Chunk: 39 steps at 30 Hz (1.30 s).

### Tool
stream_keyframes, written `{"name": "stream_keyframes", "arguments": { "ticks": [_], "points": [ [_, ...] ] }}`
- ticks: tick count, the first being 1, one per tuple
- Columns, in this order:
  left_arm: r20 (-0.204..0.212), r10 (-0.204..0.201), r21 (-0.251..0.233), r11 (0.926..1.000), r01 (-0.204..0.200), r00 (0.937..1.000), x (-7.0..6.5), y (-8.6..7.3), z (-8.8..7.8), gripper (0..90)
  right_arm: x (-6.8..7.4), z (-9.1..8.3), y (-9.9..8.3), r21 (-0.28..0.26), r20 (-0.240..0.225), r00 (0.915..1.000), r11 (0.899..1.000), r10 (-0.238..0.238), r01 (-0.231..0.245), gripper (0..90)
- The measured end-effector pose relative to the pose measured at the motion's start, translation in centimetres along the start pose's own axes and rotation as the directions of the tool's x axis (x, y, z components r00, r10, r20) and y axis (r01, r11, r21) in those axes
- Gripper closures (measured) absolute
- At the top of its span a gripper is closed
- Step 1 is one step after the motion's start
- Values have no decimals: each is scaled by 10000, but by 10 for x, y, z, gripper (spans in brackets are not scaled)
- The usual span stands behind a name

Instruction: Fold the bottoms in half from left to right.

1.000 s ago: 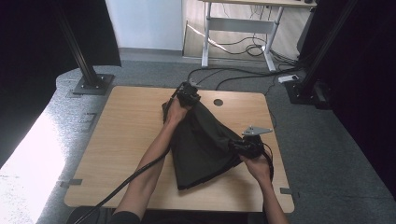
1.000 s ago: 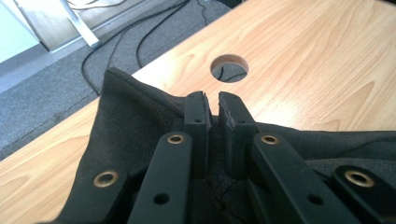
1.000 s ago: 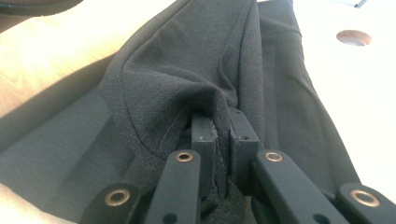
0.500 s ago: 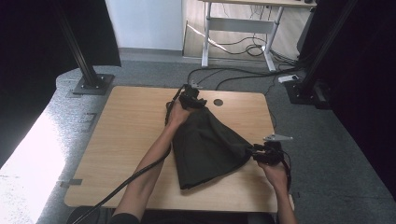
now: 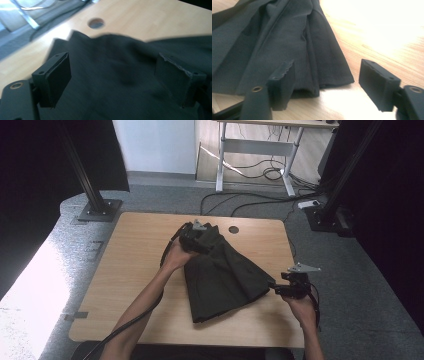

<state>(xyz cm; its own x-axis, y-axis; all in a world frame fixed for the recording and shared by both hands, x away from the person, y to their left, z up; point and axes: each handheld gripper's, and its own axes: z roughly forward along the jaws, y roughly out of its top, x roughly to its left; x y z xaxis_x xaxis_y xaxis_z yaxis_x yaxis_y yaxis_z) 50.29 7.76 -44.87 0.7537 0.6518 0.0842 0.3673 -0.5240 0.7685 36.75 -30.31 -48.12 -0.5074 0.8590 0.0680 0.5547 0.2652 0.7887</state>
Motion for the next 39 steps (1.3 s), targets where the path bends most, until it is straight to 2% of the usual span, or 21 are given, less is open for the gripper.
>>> {"name": "stream_keyframes", "arguments": {
  "ticks": [2,3,8,10,12,14,17,20,23,25,29,31,34,39],
  "points": [
    [72,73,62,10000,-73,9999,-8,-11,-9,98,1,3,2,-10,-5,10000,10000,-19,19,254],
    [45,56,53,10000,-56,10000,-13,-17,-14,45,2,9,5,23,-23,10000,10000,10,-10,232],
    [479,-377,-1,9993,377,9981,-36,-51,-30,18,9,26,9,323,-156,9999,9995,-56,61,211],
    [463,-513,20,9987,512,9976,-47,-65,-34,0,13,36,10,398,-277,9995,9991,-156,167,190],
    [638,-645,140,9979,638,9959,-58,-79,-37,0,14,45,12,388,-264,9995,9990,-196,206,168],
    [606,-671,319,9974,653,9959,-71,-92,-38,0,14,55,13,519,-148,9998,9986,-113,120,152],
    [454,-497,621,9970,469,9977,-88,-109,-39,0,11,70,10,852,-30,9999,9962,-169,171,165],
    [345,-432,883,9953,400,9985,-97,-122,-36,0,9,79,2,1112,-206,9997,9937,-136,158,255],
    [212,-459,968,9943,437,9987,-94,-130,-34,0,11,87,-8,1512,-490,9986,9882,-191,263,341],
    [192,-528,1018,9935,506,9984,-89,-134,-34,0,12,87,-12,1338,-598,9980,9910,183,-101,376],
    [-147,-511,1137,9921,524,9986,-77,-140,-39,0,26,82,-15,1386,-611,9977,9901,303,-216,421],
    [-465,-474,1163,9918,526,9978,-68,-143,-44,0,36,80,-17,1478,-625,9974,9887,363,-267,426],
    [-980,-511,1276,9898,635,9939,-51,-149,-51,0,56,76,-20,1584,-757,9969,9873,201,-79,426],
    [-1446,-841,1305,9861,1033,9859,-21,-160,-62,0,96,74,-24,1602,-894,9957,9863,-261,402,423]
  ]
}}
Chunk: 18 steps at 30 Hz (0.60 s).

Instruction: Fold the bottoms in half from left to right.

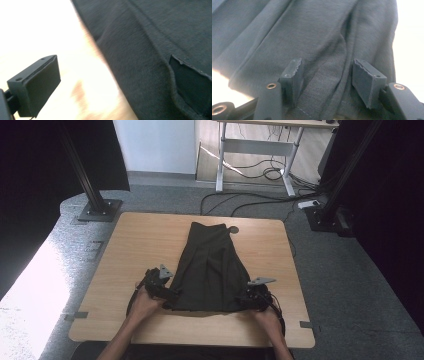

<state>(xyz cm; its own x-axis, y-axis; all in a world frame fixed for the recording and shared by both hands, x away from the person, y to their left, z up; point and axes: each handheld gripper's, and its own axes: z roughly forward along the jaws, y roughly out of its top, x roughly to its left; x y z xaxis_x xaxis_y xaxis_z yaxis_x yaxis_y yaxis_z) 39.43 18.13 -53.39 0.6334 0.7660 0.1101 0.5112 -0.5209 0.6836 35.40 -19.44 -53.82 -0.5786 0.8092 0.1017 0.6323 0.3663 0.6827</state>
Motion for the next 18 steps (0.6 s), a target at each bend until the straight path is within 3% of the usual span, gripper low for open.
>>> {"name": "stream_keyframes", "arguments": {
  "ticks": [3,6,9,13,15,18],
  "points": [
    [33,-283,-158,9995,283,9996,9,-6,-1,0,18,3,2,67,10,9992,9992,-400,400,415],
    [365,-623,-252,9977,633,9974,12,-9,-5,2,21,4,5,147,58,9983,9982,-577,577,390],
    [277,-585,-415,9974,597,9979,15,-10,-20,4,16,-1,6,-105,165,9983,9984,-552,554,292],
    [345,-712,-756,9944,736,9969,25,-21,-51,0,5,-22,7,-734,433,9977,9958,-520,551,221],
    [279,-1006,-953,9901,1029,9945,33,-32,-64,0,-6,-33,4,-1164,701,9972,9926,-256,336,207],
    [-125,-1345,-779,9880,1332,9908,45,-51,-73,0,-25,-43,-4,-1265,1158,9930,9919,244,-96,195]
  ]
}}
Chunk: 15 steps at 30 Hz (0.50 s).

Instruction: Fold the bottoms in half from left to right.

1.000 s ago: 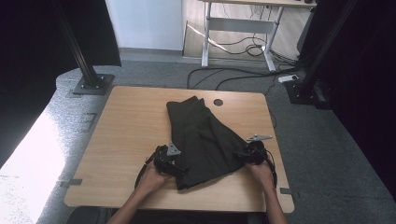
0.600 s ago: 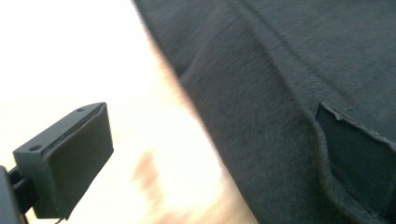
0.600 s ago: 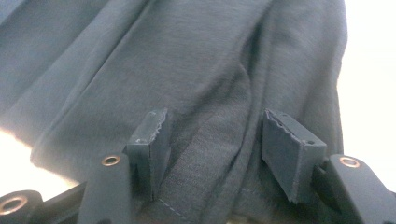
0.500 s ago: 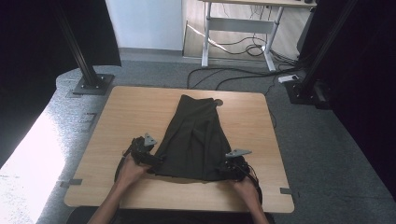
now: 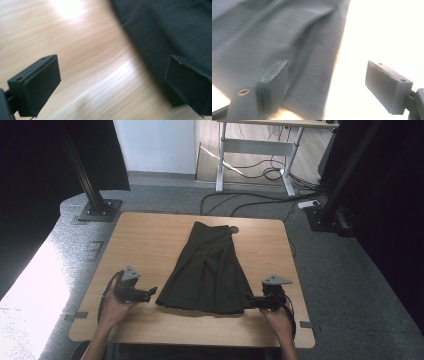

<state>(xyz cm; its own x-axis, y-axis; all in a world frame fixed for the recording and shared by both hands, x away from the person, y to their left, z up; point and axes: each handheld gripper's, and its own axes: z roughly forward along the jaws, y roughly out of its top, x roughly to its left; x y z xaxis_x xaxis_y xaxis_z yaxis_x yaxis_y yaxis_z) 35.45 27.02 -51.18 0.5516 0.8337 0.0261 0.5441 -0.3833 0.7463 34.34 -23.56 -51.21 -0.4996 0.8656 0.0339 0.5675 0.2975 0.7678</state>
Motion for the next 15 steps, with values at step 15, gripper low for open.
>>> {"name": "stream_keyframes", "arguments": {
  "ticks": [15],
  "points": [
    [-324,-444,1141,9923,478,9985,22,-38,12,7,-40,12,-45,228,684,9958,9977,615,-632,130]
  ]
}}
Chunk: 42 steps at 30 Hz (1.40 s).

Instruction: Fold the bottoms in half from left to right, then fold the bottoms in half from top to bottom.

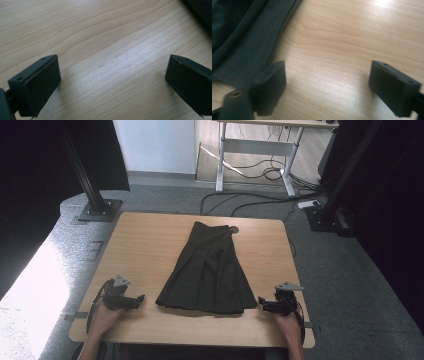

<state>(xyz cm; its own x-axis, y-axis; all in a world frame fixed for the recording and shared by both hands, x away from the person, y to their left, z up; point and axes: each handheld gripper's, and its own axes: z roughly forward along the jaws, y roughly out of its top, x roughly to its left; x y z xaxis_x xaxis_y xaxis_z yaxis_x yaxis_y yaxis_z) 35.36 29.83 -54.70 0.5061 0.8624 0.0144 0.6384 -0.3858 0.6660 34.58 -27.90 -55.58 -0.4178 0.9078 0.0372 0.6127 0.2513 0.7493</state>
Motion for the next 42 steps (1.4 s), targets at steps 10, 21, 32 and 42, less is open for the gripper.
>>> {"name": "stream_keyframes", "arguments": {
  "ticks": [10,21,32,42],
  "points": [
    [-71,-375,118,9992,376,9993,2,0,1,0,5,3,2,152,322,9994,9999,-87,82,97],
    [204,-348,-574,9977,360,9992,-8,18,-10,0,4,2,6,245,228,9997,9997,28,-34,115],
    [1106,1157,-968,9897,-1051,9871,-92,80,8,0,28,13,50,-75,-410,9967,9975,-703,701,131],
    [487,1257,-121,9920,-1253,9909,-105,68,47,0,29,46,48,746,-299,9970,9946,-707,728,121]
  ]
}}
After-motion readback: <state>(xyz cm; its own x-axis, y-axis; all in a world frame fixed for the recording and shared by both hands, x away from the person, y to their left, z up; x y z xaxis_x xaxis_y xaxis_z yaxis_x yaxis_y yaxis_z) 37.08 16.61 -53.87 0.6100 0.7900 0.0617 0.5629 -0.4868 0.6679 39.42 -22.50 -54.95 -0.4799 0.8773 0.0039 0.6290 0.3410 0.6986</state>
